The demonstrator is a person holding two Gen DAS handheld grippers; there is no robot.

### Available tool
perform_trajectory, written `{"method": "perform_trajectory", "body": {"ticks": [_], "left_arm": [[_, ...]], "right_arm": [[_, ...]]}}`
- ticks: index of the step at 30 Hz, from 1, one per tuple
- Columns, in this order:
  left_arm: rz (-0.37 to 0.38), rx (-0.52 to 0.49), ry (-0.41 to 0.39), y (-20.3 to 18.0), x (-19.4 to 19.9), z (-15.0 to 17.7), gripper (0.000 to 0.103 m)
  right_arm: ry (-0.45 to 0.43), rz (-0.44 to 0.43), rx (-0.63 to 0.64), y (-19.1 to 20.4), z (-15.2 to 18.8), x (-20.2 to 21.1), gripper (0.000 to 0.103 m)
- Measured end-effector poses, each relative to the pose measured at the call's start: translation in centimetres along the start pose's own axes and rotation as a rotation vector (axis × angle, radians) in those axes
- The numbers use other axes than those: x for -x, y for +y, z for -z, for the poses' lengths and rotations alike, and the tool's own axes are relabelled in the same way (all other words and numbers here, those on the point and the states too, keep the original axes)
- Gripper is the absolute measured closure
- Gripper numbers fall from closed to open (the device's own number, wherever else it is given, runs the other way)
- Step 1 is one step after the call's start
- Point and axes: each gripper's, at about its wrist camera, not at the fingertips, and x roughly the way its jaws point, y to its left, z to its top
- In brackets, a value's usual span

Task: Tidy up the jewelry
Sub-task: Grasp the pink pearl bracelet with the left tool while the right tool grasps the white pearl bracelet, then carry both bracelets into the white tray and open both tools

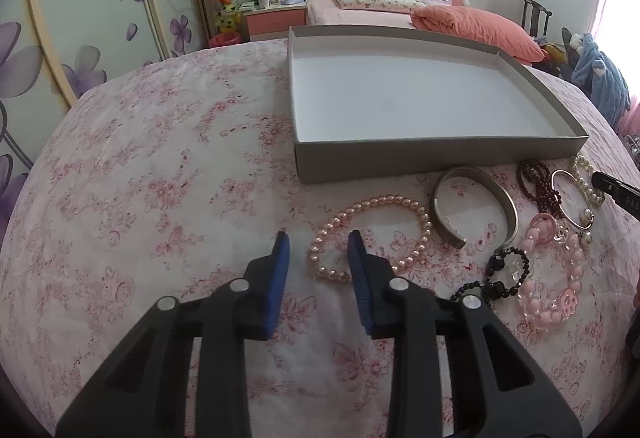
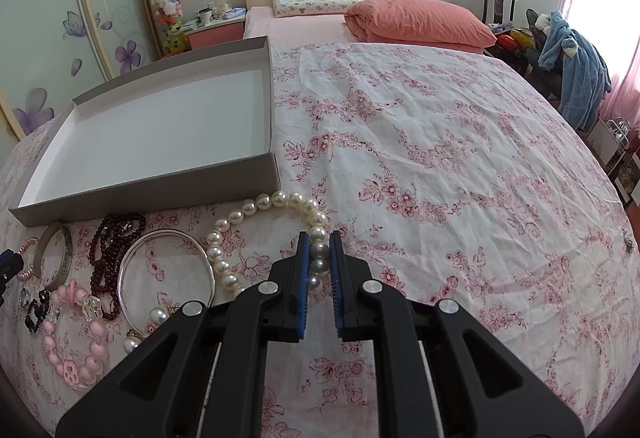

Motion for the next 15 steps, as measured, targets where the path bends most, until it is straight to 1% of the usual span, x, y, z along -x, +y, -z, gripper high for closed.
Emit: {"method": "perform_trajectory", "body": {"ticks": [3, 9, 15], "left_arm": [[-0.002, -0.008, -0.004, -0.3, 0.0, -0.1, 0.095], [0.011, 0.02, -0.012, 0.4, 0.5, -0.2, 0.096], [0.049, 0.051, -0.08, 0.9, 2.5, -0.5, 0.096]], "right_arm": [[0.0, -0.005, -0.003, 0.0, 0.0, 0.0, 0.092], [-0.006, -0.076, -0.05, -1.0, 0.1, 0.4, 0.093], [-0.099, -0.166, -0.065, -1.0, -0.4, 3.3, 0.093]]}}
